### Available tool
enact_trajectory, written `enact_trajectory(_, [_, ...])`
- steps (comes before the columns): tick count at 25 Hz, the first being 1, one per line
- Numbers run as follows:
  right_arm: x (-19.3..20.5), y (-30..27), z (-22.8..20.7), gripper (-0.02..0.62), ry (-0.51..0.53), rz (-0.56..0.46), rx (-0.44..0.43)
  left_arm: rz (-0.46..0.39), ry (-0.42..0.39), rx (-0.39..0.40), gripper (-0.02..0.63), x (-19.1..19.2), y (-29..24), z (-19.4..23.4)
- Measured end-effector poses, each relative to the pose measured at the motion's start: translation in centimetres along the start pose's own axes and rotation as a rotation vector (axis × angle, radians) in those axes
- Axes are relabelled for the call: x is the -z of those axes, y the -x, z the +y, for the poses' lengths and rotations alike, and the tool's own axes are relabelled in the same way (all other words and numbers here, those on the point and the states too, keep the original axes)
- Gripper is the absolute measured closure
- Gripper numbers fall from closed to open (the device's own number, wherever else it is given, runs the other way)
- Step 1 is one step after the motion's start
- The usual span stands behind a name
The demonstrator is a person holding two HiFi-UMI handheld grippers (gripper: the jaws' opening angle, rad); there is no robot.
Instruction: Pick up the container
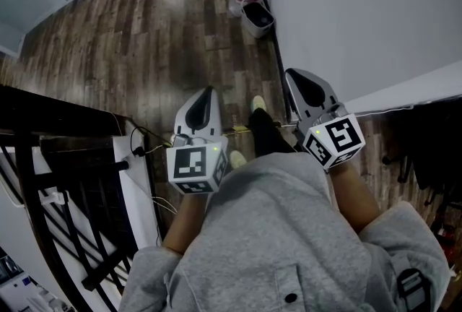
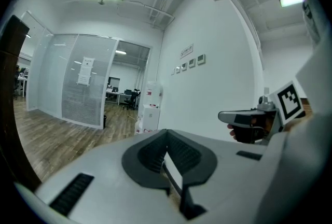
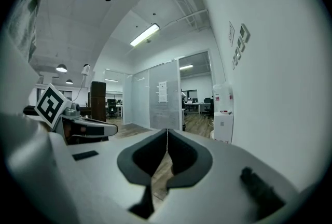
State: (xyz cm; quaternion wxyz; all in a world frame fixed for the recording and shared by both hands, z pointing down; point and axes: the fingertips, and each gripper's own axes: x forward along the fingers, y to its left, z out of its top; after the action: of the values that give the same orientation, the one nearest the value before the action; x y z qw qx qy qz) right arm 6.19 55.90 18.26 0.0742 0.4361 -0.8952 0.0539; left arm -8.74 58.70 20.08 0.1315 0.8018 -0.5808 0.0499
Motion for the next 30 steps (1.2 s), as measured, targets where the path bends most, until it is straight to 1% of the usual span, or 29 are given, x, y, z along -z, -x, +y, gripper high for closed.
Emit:
enact_trajectory(4, [0.2,-1.2,-0.4,0.569,0.019,-0.014,0.0,-0.003,-0.01,0.007,0.592,0.1,-1.3,0.6])
enact_trajectory(8, [0.9,-2.5,-1.7,0.569,0.005,-0.01,0.004,0.002,-0.022,0.022,0.592,0.1,-3.1,1.0])
enact_trajectory(11, [1.0,-3.1,-3.1,0.569,0.002,-0.009,0.006,0.008,-0.023,0.017,0.592,-0.4,-4.6,1.1])
enact_trajectory(14, [0.9,-6.1,-4.8,0.569,0.006,-0.007,0.013,0.02,-0.023,0.015,0.592,-0.8,-7.5,3.1])
enact_trajectory(18, [0.8,-10.3,-8.1,0.569,-0.016,-0.006,0.033,0.037,-0.027,0.016,0.592,-1.2,-11.8,5.4])
enact_trajectory(23, [0.5,-14.4,-13.0,0.569,-0.06,0.016,0.049,0.081,-0.021,0.026,0.592,-1.8,-17.6,6.3])
enact_trajectory(26, [0.3,-16.9,-15.6,0.569,-0.07,0.032,0.073,0.105,-0.02,0.039,0.592,-2.3,-21.1,7.2])
enact_trajectory(30, [0.0,-20.2,-19.6,0.569,-0.109,0.037,0.068,0.125,-0.026,0.022,0.592,-3.4,-26.0,7.9])
